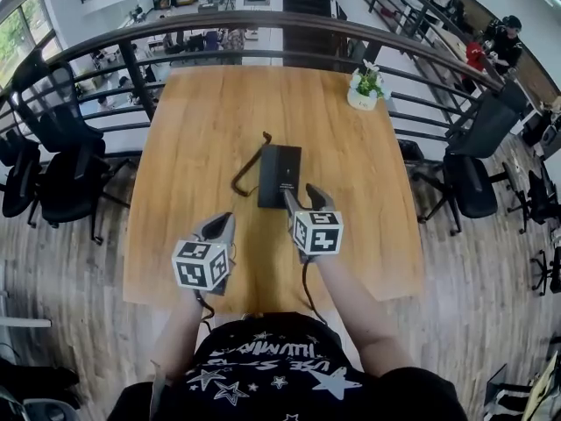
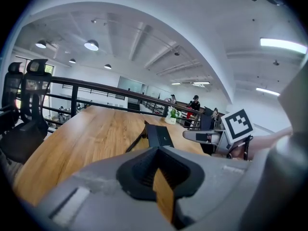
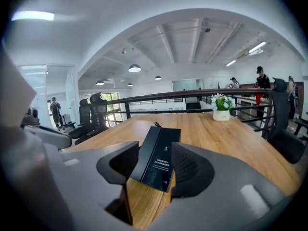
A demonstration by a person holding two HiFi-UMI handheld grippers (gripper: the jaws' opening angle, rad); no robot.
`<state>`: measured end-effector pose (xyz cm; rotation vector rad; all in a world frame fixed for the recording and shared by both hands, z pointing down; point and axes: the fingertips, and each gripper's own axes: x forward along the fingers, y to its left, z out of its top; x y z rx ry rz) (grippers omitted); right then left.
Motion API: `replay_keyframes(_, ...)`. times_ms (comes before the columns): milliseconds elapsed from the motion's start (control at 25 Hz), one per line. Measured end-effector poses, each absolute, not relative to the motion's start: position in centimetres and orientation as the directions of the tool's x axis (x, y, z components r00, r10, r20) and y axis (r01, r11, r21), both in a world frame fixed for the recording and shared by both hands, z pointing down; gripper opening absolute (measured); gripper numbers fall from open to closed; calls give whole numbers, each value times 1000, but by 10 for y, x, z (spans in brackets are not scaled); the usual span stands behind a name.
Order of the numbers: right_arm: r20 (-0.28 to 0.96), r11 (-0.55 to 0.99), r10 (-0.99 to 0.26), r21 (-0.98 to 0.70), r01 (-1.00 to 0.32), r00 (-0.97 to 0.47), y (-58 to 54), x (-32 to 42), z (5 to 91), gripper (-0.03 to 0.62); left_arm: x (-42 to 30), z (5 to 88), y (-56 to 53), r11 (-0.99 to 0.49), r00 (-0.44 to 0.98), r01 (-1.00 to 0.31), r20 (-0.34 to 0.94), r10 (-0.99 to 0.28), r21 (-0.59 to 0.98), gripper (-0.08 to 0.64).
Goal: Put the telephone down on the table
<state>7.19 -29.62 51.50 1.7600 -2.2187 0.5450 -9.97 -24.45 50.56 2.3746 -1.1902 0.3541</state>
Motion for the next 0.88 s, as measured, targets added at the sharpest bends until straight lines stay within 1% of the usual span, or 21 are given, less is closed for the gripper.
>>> replay_keyframes(120, 391, 178, -902, -52, -983, -184, -275, 63, 507, 202, -108, 507, -228, -536, 609, -792, 418, -674, 292, 2)
replay_keyframes(240, 357, 157, -924, 20, -987, -139, -252, 54, 501, 176, -114, 507, -212, -554, 628, -778, 414, -659, 297, 2)
replay_keyframes(280, 348, 149, -929, 46, -988, -124, -243, 53, 499, 164, -113, 508, -207, -562, 635, -771, 413, -653, 299, 2)
replay_keyframes(360, 326, 138, -940, 99, -985, -99, -225, 51, 496, 111, -111, 510, -196, -574, 649, -760, 407, -643, 304, 2)
replay_keyframes(440, 303, 132, -950, 145, -981, -83, -208, 47, 491, 96, -109, 512, -188, -585, 660, -750, 399, -637, 308, 2)
replay_keyframes(560, 280, 120, -958, 190, -974, -63, -188, 45, 489, 44, -106, 515, -177, -596, 674, -738, 392, -626, 316, 2)
replay_keyframes(640, 271, 113, -961, 197, -974, -57, -178, 46, 486, -2, -101, 517, -166, -602, 682, -730, 392, -618, 322, 2)
replay_keyframes(880, 251, 155, -960, 114, -981, -122, -166, 31, 476, -2, -99, 521, -143, -607, 685, -727, 403, -607, 320, 2)
